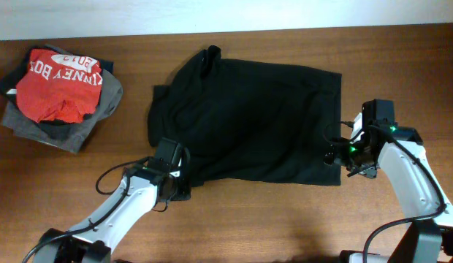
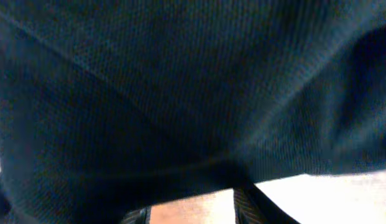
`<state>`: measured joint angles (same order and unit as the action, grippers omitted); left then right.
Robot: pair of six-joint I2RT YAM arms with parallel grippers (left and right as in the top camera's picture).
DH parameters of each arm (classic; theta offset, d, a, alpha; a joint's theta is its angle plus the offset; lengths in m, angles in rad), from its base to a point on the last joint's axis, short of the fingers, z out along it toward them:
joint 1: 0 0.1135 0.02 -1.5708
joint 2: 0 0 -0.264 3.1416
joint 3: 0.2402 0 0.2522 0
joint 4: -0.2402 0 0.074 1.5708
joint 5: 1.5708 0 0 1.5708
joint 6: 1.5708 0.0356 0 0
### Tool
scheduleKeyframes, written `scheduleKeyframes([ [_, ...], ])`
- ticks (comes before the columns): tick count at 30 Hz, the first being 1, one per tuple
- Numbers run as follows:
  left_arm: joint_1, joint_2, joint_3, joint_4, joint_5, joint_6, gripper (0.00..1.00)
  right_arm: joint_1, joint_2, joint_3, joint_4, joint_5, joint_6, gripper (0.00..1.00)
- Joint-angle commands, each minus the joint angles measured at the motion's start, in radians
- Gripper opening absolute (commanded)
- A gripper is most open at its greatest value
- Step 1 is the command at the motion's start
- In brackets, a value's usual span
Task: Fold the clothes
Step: 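Move both grippers to the shirt's bottom corners and grasp them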
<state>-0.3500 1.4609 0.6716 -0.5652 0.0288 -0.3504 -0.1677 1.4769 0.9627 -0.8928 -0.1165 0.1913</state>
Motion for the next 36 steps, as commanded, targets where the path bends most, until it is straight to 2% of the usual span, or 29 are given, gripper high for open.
scheduleKeyframes([
  [1,0.006,-0.014,-0.022,0.045,-0.023,0.008,0.44,-0.003,0.005,-0.001,0.005,0.005,0.012,0.83],
  [12,0.006,-0.014,-0.022,0.126,-0.027,0.008,0.44,-0.003,0.005,-0.001,0.024,0.005,0.012,0.83],
  [22,0.006,-0.008,-0.022,0.217,-0.147,0.008,0.45,-0.003,0.005,-0.001,0.037,0.005,0.012,0.83],
  [28,0.006,0.103,-0.022,0.328,-0.149,0.008,0.45,-0.003,0.005,-0.001,0.038,0.005,0.011,0.83],
  [32,0.006,0.172,-0.022,0.344,-0.106,0.008,0.45,-0.003,0.005,-0.001,0.037,0.005,0.008,0.83],
  [34,0.006,0.183,-0.022,0.344,-0.093,0.008,0.41,-0.003,0.005,-0.001,0.037,0.005,0.008,0.83],
  [36,0.006,0.183,-0.022,0.344,-0.093,0.008,0.27,-0.003,0.005,-0.001,0.037,0.005,0.008,0.83],
])
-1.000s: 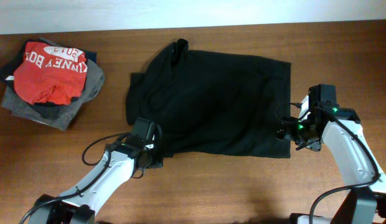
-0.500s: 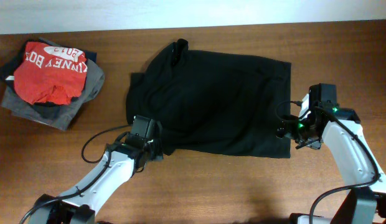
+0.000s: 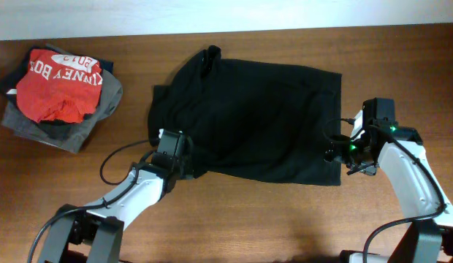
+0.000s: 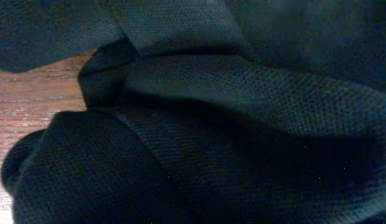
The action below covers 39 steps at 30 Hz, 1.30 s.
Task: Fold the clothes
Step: 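Move both grippers to the shirt's bottom corners and grasp them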
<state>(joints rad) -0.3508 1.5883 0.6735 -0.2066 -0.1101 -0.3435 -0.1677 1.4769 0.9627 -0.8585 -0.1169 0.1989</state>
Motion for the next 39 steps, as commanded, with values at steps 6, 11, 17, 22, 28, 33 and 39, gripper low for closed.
scheduleKeyframes([
  [6,0.007,0.048,0.035,-0.142,0.047,0.001,0.01,-0.003,0.005,-0.001,-0.035,0.009,0.001,0.78],
  [11,0.007,0.025,0.216,-0.464,0.046,0.001,0.01,-0.003,0.005,-0.004,-0.071,0.029,0.001,0.77],
  [17,0.007,0.023,0.397,-0.783,0.046,0.002,0.04,-0.003,0.005,-0.029,-0.074,0.029,0.002,0.76],
  [22,0.007,0.023,0.407,-0.844,0.046,0.001,0.06,-0.003,0.005,-0.064,-0.049,0.017,0.021,0.75],
  [28,0.007,0.023,0.407,-0.815,0.046,0.001,0.06,-0.002,0.005,-0.145,-0.003,-0.006,0.028,0.72],
  [33,0.007,0.023,0.407,-0.801,0.046,0.001,0.06,-0.001,0.005,-0.218,0.048,-0.056,0.027,0.68],
  [39,0.007,0.023,0.407,-0.801,0.046,0.001,0.10,0.038,0.005,-0.287,0.118,-0.060,0.055,0.57],
])
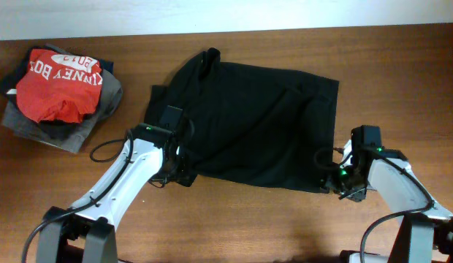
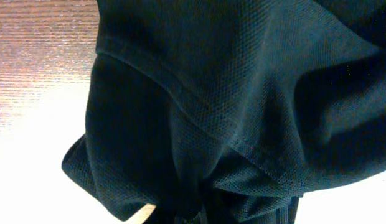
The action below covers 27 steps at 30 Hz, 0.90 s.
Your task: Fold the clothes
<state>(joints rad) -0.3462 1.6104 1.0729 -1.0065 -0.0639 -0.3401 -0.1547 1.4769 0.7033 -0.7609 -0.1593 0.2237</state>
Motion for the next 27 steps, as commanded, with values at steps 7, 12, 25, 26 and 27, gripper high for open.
scheduleKeyframes([
  [7,0.002,0.001,0.008,-0.001,-0.005,-0.002,0.19,0.055,0.005,-0.050,0.062,-0.016,0.060,0.17],
  [12,0.003,0.001,0.008,-0.005,-0.052,-0.002,0.30,0.020,0.002,-0.027,0.015,-0.016,0.066,0.04],
  [25,0.002,0.001,0.005,-0.049,0.097,-0.002,0.31,-0.156,-0.063,0.135,-0.185,-0.013,-0.032,0.04],
  [26,0.001,0.001,0.002,-0.064,0.122,-0.002,0.31,-0.161,-0.064,0.135,-0.181,-0.013,-0.033,0.04],
  [27,-0.001,0.001,-0.003,-0.076,0.137,-0.002,0.30,-0.161,-0.063,0.135,-0.174,-0.013,-0.033,0.04],
])
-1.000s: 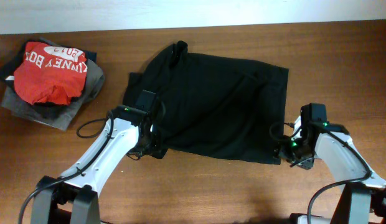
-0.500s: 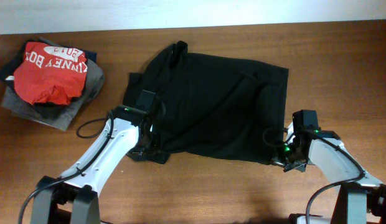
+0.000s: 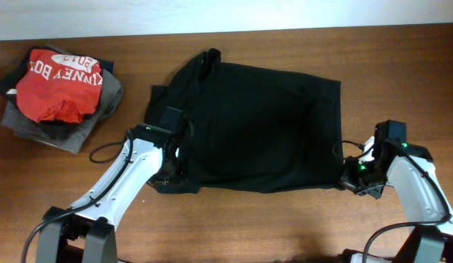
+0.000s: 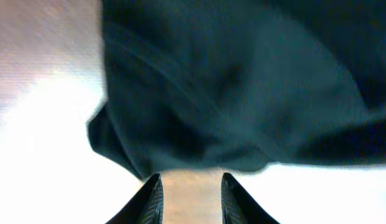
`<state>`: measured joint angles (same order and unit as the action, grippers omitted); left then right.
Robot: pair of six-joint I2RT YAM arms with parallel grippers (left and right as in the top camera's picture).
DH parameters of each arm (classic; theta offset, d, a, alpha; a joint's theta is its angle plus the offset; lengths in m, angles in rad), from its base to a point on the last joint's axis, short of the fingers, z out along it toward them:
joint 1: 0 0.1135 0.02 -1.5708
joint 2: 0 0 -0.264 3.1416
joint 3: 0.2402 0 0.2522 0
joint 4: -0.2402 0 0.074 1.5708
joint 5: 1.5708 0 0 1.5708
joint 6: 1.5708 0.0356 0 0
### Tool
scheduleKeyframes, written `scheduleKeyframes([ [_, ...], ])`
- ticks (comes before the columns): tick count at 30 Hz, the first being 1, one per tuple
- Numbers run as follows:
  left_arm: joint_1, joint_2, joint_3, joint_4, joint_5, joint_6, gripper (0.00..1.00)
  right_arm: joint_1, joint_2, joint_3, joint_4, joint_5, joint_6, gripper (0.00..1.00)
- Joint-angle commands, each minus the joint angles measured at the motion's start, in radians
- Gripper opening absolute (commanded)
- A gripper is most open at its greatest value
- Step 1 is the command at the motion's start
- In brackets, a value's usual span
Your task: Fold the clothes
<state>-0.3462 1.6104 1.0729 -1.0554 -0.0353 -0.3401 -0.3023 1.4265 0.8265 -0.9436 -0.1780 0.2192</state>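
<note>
A black garment (image 3: 248,128) lies spread across the middle of the brown table (image 3: 285,226), its lower hem running nearly straight. My left gripper (image 3: 170,177) sits at the lower left corner. In the left wrist view the left gripper (image 4: 191,178) is open, with bare table between its fingers (image 4: 152,199) and the garment's edge (image 4: 199,124) just ahead. My right gripper (image 3: 353,180) is at the lower right corner, touching the cloth. Its jaws are too small to read.
A pile of folded clothes (image 3: 58,91) with a red printed shirt on top sits at the table's far left. The table's back edge meets a white wall (image 3: 226,14) along the top.
My left gripper has let go of the cloth and now stands open just off the hem. The right gripper has shifted right, and the lower right corner lies further right and flatter.
First the left gripper was buried in cloth at the lower left corner, with the right gripper at the right edge. The left corner was then bunched and lifted. Later both grippers were lower down, and now the hem lies straight and flat.
</note>
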Motion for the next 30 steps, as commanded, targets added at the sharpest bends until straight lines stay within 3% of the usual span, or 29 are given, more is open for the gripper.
scheduleKeyframes([
  [1,-0.005,0.001,-0.008,-0.039,0.119,-0.002,0.30,-0.013,-0.013,0.012,0.016,0.006,-0.031,0.04],
  [4,-0.026,0.001,-0.039,-0.058,0.122,-0.002,0.30,-0.013,-0.013,0.012,0.032,0.005,-0.031,0.04],
  [7,-0.044,0.001,-0.083,-0.048,0.122,-0.003,0.18,-0.013,-0.013,0.012,0.041,0.005,-0.031,0.04],
  [11,-0.045,0.001,-0.130,0.048,0.121,-0.004,0.18,-0.013,-0.013,0.012,0.045,0.006,-0.032,0.04],
  [19,-0.045,0.001,-0.192,0.216,0.058,-0.046,0.36,-0.013,-0.013,0.012,0.047,0.006,-0.033,0.07],
  [30,-0.044,0.007,-0.272,0.324,-0.018,-0.067,0.42,-0.013,-0.013,0.012,0.047,0.005,-0.047,0.09],
])
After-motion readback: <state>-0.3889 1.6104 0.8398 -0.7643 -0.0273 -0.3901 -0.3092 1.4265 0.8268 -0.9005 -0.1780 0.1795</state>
